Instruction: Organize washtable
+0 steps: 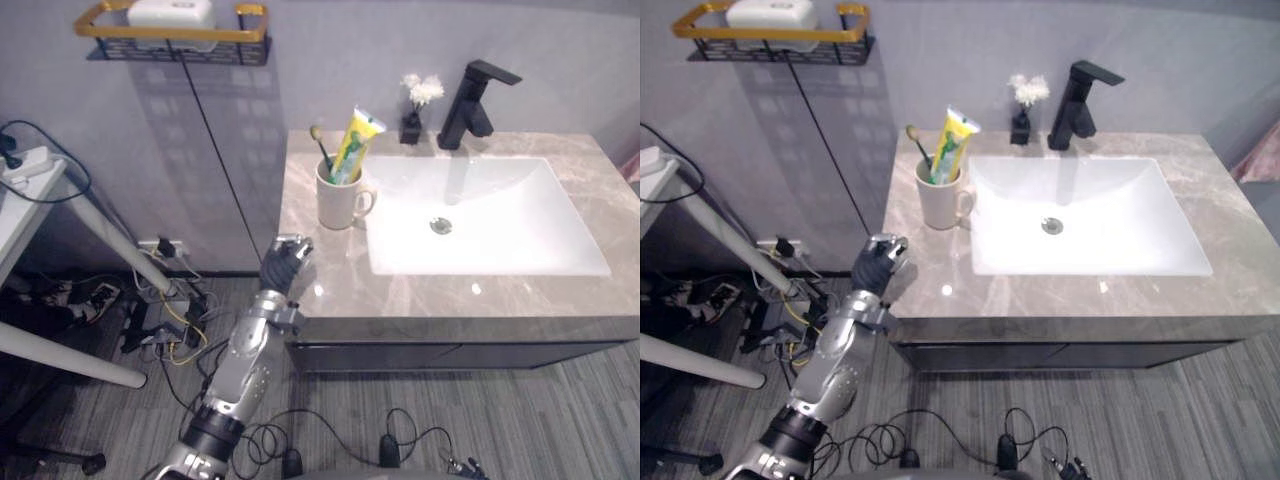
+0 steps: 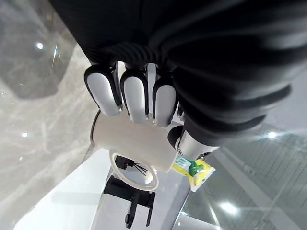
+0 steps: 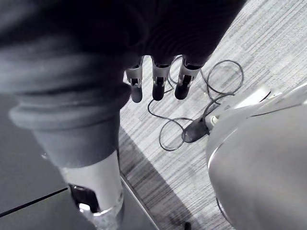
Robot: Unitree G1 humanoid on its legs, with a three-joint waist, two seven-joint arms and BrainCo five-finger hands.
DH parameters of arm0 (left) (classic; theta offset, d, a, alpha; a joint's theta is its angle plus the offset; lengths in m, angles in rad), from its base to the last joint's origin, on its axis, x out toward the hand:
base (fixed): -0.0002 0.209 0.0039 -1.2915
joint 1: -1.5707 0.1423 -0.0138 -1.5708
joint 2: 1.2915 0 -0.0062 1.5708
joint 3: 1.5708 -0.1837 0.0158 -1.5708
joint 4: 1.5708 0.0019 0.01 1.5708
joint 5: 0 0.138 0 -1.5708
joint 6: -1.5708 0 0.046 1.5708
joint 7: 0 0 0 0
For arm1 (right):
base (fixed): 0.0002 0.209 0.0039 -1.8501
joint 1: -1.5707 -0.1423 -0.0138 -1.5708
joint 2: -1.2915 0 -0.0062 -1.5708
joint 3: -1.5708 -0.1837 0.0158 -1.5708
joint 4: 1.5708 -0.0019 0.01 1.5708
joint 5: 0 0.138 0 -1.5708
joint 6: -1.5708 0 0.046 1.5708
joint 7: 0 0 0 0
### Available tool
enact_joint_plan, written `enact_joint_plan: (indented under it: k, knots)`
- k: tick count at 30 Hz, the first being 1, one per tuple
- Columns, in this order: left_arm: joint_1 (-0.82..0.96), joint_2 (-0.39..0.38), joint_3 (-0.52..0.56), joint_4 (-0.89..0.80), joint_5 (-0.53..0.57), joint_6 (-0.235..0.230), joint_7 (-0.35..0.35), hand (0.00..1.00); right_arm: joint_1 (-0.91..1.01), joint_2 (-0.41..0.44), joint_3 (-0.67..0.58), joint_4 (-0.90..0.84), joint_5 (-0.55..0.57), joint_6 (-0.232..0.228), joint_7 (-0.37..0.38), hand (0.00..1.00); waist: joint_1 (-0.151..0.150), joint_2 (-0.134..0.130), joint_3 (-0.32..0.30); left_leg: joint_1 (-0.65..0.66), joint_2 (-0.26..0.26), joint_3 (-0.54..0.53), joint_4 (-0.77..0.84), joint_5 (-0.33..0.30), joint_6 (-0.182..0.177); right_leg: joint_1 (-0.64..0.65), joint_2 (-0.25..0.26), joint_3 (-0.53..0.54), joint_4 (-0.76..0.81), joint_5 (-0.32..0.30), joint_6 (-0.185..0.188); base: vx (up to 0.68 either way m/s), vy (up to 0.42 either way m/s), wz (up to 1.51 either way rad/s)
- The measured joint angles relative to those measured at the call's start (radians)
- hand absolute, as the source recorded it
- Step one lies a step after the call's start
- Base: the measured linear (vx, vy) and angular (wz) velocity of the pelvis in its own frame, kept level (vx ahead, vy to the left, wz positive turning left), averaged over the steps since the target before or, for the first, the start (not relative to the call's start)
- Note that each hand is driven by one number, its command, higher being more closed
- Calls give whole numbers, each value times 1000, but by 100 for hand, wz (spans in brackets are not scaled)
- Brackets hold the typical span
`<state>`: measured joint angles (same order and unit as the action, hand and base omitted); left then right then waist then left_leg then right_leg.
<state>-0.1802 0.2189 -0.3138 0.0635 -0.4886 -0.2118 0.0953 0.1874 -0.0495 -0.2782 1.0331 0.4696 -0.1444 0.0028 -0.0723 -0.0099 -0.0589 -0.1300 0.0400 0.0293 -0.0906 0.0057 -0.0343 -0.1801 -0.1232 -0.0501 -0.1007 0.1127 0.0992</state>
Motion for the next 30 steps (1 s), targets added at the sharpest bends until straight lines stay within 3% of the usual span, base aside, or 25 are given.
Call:
enact_joint_plan:
  k: [19,30]
  knots:
    - [-123,10,-40,80,105,19,41,100,-7,1,4,-40,-9,0,0,0,-3,10,45,-3,-1,16,0,-3,1,-16,0,24,-2,11,7,8,-5,-3]
    - [-251,9,-39,179,159,36,81,100,-7,2,24,-48,-9,0,0,0,-24,15,68,-2,-3,17,0,-2,1,-16,-1,25,-3,14,7,11,-4,-1]
